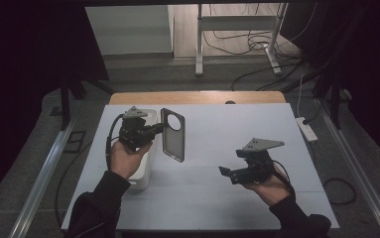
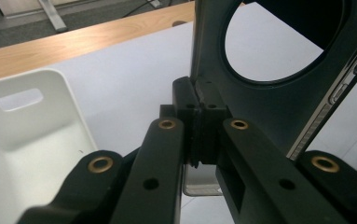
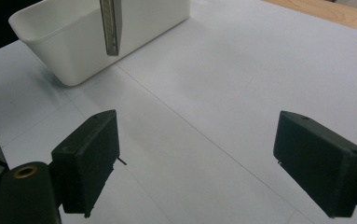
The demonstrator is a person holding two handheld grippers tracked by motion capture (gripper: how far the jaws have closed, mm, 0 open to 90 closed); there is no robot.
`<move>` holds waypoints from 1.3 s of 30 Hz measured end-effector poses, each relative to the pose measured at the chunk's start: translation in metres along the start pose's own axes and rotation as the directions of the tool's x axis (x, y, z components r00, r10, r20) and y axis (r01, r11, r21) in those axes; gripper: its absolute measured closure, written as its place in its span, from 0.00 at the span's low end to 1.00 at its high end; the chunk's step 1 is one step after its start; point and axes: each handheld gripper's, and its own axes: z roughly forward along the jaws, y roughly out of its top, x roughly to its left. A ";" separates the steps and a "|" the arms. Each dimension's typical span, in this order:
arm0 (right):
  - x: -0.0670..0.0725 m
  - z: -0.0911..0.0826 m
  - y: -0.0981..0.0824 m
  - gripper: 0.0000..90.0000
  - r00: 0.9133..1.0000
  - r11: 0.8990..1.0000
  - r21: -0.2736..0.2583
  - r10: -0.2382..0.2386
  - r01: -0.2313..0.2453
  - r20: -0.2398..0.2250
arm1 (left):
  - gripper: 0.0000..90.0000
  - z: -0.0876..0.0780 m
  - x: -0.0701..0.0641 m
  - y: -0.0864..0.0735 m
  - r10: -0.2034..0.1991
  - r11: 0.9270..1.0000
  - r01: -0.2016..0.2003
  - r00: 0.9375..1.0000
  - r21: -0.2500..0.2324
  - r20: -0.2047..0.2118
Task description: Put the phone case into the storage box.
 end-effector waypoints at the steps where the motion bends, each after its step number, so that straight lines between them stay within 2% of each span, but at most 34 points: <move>1: 0.000 0.000 0.000 0.15 1.000 1.000 0.000 0.000 0.000 0.000 | 0.99 -0.001 0.001 0.001 0.000 1.000 0.000 1.000 0.002 -0.002; 13: -0.003 -0.011 -0.009 0.10 1.000 1.000 0.007 0.005 -0.006 0.022 | 0.99 -0.013 0.015 0.006 -0.021 1.000 0.020 0.999 -0.015 -0.033; 29: -0.012 -0.027 -0.024 0.07 0.998 0.999 0.018 0.044 -0.045 0.044 | 0.99 -0.024 0.037 0.009 -0.051 0.999 0.049 0.995 -0.021 -0.082; 39: -0.014 -0.031 -0.033 0.03 0.998 0.998 0.045 0.030 -0.032 0.058 | 0.99 -0.027 0.049 0.011 -0.065 0.998 0.064 0.992 -0.015 -0.111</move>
